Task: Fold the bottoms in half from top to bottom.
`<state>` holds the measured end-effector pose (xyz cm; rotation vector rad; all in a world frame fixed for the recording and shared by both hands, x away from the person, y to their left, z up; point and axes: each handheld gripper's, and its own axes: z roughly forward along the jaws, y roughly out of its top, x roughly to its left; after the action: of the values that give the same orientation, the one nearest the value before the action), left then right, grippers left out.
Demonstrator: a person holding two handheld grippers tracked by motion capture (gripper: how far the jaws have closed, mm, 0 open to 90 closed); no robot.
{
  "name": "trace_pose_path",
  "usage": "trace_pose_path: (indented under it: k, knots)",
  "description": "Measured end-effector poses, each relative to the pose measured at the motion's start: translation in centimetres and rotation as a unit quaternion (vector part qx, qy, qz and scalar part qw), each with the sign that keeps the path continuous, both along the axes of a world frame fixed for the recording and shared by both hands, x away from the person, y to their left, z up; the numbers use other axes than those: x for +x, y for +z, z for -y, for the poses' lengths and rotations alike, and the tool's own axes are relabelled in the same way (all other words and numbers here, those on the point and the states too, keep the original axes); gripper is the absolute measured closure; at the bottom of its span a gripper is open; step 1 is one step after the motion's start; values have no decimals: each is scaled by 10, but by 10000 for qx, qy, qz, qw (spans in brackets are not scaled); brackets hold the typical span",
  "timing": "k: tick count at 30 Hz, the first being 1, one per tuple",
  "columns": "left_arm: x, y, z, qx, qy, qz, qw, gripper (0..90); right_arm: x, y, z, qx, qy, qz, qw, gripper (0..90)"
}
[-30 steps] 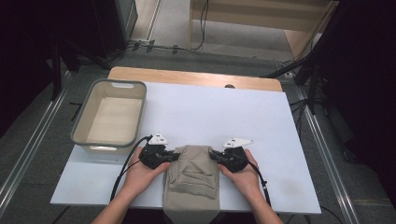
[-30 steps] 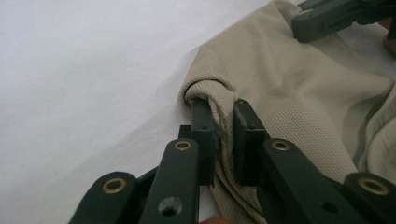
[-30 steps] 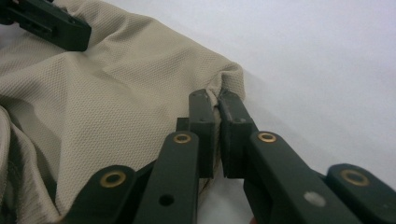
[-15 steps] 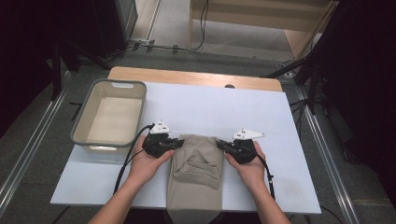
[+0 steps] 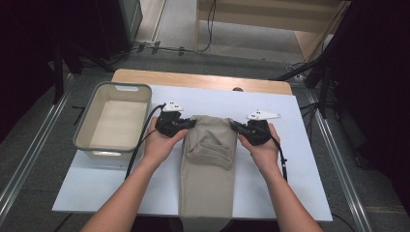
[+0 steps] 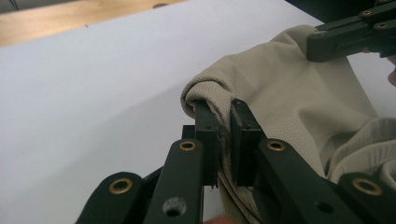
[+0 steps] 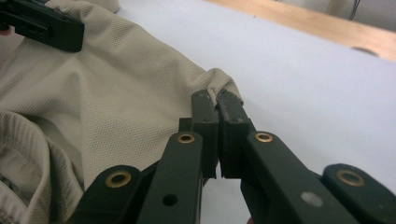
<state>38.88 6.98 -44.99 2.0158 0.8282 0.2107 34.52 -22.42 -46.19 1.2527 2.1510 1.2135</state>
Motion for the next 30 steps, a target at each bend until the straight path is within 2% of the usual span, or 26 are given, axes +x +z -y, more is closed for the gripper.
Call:
trace_pose_path:
  k: [2,3,4,7,8,11,13,17,20,21,22,23,24,25,26,27,28,30]
  knots:
    - [9,3,2,-32,32,15,10000,843,4,2,1,-21,-10,20,10000,860]
    - [17,5,4,-61,79,5,10000,843,12,6,2,7,-43,33,10000,860]
    - [17,5,4,-61,79,5,10000,843,12,6,2,7,-43,33,10000,860]
    - [33,8,7,-79,152,-22,9999,843,28,8,5,14,-123,1,9999,859]
    - [33,8,7,-79,152,-22,9999,843,28,8,5,14,-123,1,9999,859]
    - [45,10,10,-48,188,-31,9998,843,44,8,6,-37,-179,-19,9998,859]
    - [48,11,11,-51,201,-34,9998,844,50,9,7,-7,-251,-67,9997,860]
    - [57,16,15,-29,270,31,9996,844,58,11,9,-11,-347,-13,9994,860]
    - [65,16,18,-41,472,114,9988,830,65,10,9,74,-411,-80,9991,858]
    - [65,16,18,-41,472,114,9988,775,65,10,9,74,-411,-80,9991,858]
    - [66,14,19,-39,551,151,9984,775,68,9,10,132,-436,-118,9989,845]
    - [68,11,19,3,606,100,9981,529,73,6,10,82,-657,-209,9976,598]
    - [71,8,17,-31,608,-63,9981,462,74,5,11,41,-788,-259,9965,474]
    - [70,8,16,-55,624,-101,9980,392,75,5,12,108,-876,-348,9955,413]
    - [68,8,15,-120,572,-147,9982,337,75,4,15,226,-866,-415,9951,400]
    - [68,8,15,-120,572,-147,9982,326,75,4,15,226,-866,-415,9951,400]
    - [65,9,14,-222,491,-142,9984,326,71,3,17,425,-693,-418,9958,400]
    - [57,9,13,-292,280,-164,9990,325,66,2,16,441,-534,-422,9967,400]
